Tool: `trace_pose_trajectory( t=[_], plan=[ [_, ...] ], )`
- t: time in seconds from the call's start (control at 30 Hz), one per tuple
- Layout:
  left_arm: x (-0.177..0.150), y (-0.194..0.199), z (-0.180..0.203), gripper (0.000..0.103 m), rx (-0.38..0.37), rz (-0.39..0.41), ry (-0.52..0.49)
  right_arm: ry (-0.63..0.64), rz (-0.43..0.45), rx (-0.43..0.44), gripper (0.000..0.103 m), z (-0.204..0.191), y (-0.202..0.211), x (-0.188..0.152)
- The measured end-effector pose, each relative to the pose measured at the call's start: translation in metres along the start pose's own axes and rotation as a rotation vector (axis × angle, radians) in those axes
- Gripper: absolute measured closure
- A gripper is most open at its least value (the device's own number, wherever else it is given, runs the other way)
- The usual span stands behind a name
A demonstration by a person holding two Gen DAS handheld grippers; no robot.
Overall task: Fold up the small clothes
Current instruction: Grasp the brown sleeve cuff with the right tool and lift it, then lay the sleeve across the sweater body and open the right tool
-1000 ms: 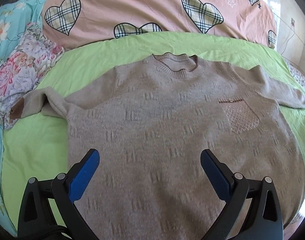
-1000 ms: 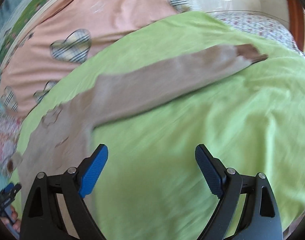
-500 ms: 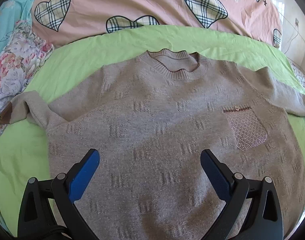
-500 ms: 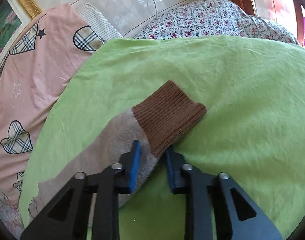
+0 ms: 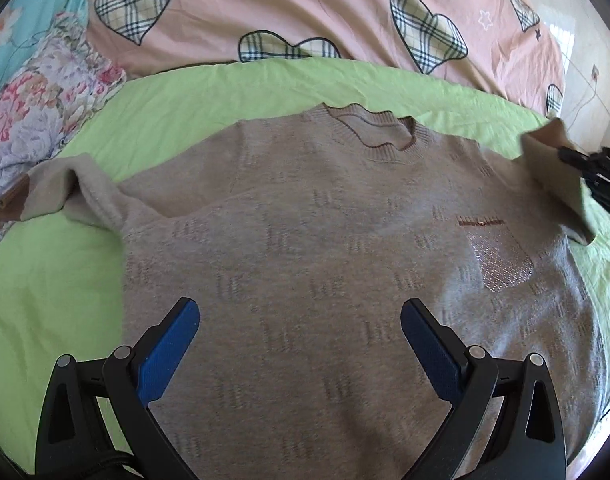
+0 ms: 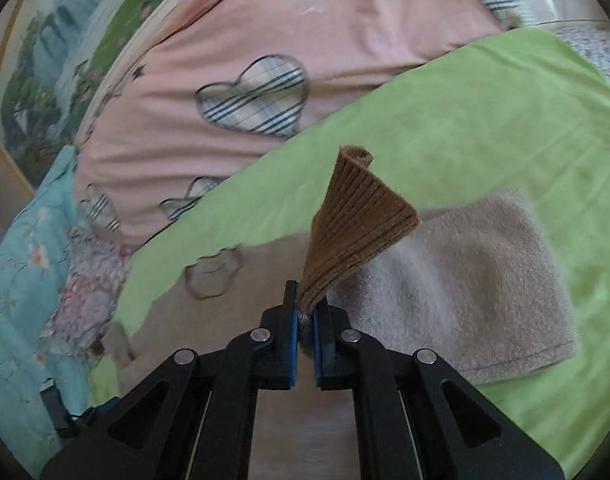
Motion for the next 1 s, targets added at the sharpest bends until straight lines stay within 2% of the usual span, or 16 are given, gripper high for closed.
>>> trace_pose_trajectory(
  t=[0.13,0.27,0.33,0.43,0.57,0.63,0.67,0.7,0.83,0.9,0.93,1.0],
  plan=[
    [-0.002,0.004,-0.019,0.002,-0.030,0.005,0.050,0.070,-0.098,0.137,0.096,-0.086,-0.054,-0.023],
    [-0.002,0.011,-0.035,0.002,-0.096,0.023,0.094,0.143,-0.194,0.228,0.096,-0.151,-0.097,-0.052],
    [0.000,0.012,-0.040,0.002,-0.128,0.029,0.111,0.180,-0.242,0.253,0.096,-0.172,-0.111,-0.070],
    [0.006,0.007,-0.041,0.002,-0.163,0.030,0.119,0.219,-0.299,0.247,0.096,-0.189,-0.136,-0.086],
    [0.015,-0.010,-0.040,0.002,-0.207,0.006,0.143,0.199,-0.373,0.256,0.090,-0.192,-0.153,-0.098],
    [0.023,-0.024,-0.037,0.002,-0.242,-0.014,0.149,0.173,-0.393,0.268,0.075,-0.187,-0.153,-0.101],
    [0.028,-0.032,-0.035,0.002,-0.245,-0.023,0.151,0.165,-0.377,0.275,0.062,-0.183,-0.147,-0.099],
    [0.032,-0.039,-0.034,0.002,-0.249,-0.030,0.152,0.166,-0.353,0.270,0.059,-0.181,-0.141,-0.097],
    [0.049,-0.076,-0.036,0.002,-0.275,-0.067,0.201,0.131,-0.263,0.247,0.059,-0.156,-0.102,-0.082],
    [0.057,-0.083,-0.040,0.004,-0.287,-0.050,0.233,0.105,-0.211,0.211,0.059,-0.136,-0.078,-0.075],
    [0.061,-0.085,-0.041,0.008,-0.293,-0.037,0.245,0.089,-0.186,0.191,0.059,-0.125,-0.067,-0.072],
    [0.069,-0.087,-0.042,0.035,-0.323,0.004,0.258,0.045,-0.144,0.134,0.059,-0.097,-0.045,-0.068]
  ],
)
Point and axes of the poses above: each gripper's, at about its wrist camera, not at the fingertips, and y roughly against the way its jaws point, z to its right, x to its top, the point moved 4 cm from there along -y, roughly the way its jaws point, and after that the axes turned 10 degrees about -x, right-handed, at the moved point
